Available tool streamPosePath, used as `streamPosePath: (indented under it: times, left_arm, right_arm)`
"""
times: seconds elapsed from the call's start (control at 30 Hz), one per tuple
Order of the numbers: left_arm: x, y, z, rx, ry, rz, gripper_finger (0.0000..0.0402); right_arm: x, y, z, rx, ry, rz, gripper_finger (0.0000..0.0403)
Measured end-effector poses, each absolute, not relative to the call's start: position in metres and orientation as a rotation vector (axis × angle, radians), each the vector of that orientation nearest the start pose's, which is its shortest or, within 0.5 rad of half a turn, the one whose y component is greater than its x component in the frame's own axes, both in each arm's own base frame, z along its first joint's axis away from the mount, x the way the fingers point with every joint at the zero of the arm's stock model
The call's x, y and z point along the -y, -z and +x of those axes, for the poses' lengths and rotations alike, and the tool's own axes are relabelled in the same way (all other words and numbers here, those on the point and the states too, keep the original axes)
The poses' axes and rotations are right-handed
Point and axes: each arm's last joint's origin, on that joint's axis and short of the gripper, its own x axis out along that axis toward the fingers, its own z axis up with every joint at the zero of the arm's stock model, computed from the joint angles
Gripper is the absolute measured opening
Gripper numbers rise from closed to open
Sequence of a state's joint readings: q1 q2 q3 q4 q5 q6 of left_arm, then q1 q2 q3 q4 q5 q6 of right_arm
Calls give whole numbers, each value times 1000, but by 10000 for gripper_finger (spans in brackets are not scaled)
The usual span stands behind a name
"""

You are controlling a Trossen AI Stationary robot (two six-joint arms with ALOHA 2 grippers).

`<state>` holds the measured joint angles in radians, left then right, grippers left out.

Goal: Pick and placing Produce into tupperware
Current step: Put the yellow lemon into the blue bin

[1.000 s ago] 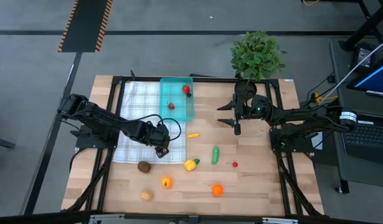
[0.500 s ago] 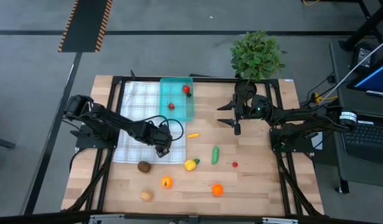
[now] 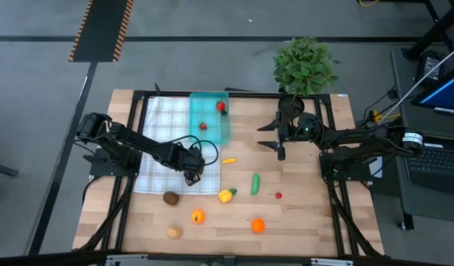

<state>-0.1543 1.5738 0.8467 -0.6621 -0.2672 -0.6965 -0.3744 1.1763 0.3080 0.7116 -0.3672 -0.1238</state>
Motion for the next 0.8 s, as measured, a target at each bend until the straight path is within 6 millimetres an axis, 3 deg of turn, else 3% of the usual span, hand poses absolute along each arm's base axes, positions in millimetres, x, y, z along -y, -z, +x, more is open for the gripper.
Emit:
streamPosePath:
  times: [0.8]
  left_arm:
    - [26, -142, 263, -1323, -522, -290, 229]
  right_arm:
    - [69, -184, 205, -149, -2, -52, 249]
